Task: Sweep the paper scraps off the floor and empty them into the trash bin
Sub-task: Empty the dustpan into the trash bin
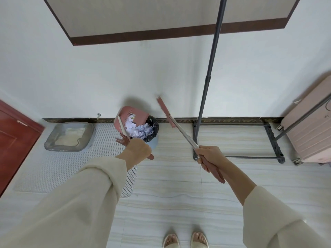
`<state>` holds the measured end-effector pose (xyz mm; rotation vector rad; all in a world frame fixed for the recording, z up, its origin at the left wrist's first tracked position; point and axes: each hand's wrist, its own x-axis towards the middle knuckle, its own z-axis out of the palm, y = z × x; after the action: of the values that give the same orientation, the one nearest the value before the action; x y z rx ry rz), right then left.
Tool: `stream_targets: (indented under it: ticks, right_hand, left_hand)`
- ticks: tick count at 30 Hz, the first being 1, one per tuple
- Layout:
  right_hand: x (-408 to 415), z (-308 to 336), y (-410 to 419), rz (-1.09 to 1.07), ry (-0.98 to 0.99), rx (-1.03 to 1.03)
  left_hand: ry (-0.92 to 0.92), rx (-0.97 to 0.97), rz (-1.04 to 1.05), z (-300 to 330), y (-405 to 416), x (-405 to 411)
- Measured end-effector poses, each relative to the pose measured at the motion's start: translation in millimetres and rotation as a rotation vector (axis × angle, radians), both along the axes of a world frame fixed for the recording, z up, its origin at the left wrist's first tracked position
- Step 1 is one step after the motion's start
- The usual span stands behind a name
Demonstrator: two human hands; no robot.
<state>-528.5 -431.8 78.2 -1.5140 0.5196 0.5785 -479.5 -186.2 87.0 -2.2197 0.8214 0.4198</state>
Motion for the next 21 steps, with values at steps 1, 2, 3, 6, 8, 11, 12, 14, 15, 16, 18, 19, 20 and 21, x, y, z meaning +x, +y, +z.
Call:
stream_targets:
  ticks: [1,2,3,6,8,11,12,14,15,16,18,19,20,21]
  right_hand:
    - [-1,-1,-1,-0.003,-0.003,0.004]
    - [-2,-1,-2,-0.004,-0.004,0.005]
    - [-2,-1,-2,0.000,-0.004,0.004]
    - [-6,-3,-4,0.011,0.008,-0.008]
    - [-9,-5,-6,0.021,0.024,-0.009]
    - [-14,-7,-8,0.030,0.041,-0.001]
    - [-14,-7,-9,0.034,0.045,-0.005]
    - [-16,-8,-10,0.036,0.049,-0.009]
    - [-16,-7,-10,0.033,0.050,-0.006]
    - [-16,-6,-10,0.029,0.047,-0.002]
    - [-16,-3,-10,0.023,0.045,0.004]
    - [-16,-2,-10,0.019,0.040,0.007]
    - [-15,-1,-10,0.012,0.033,0.012]
    - [-15,0,-10,0.005,0.024,0.018]
  left_hand:
    - [0.004,0.013,-0.008,0,0,1]
    - [0.012,0.022,-0.010,0,-1,0]
    - [0.023,0.026,-0.010,0,-2,0]
    - [0.048,0.064,-0.032,-4,-9,-6]
    - [0.055,0.095,-0.019,-11,-11,-12]
    - [0.067,0.124,0.007,-22,-11,-19]
    - [0.065,0.119,0.016,-24,-11,-20]
    - [0.042,0.099,0.026,-23,-13,-18]
    - [0.030,0.084,0.023,-22,-13,-15]
    - [0.018,0.067,0.018,-18,-14,-11]
    - [-0.013,0.054,0.008,-12,-11,-4]
    - [-0.037,0.058,-0.002,-7,-10,-3]
    - [-0.057,0.059,-0.008,-4,-10,-2]
    - [-0.065,0.057,-0.007,-2,-9,0]
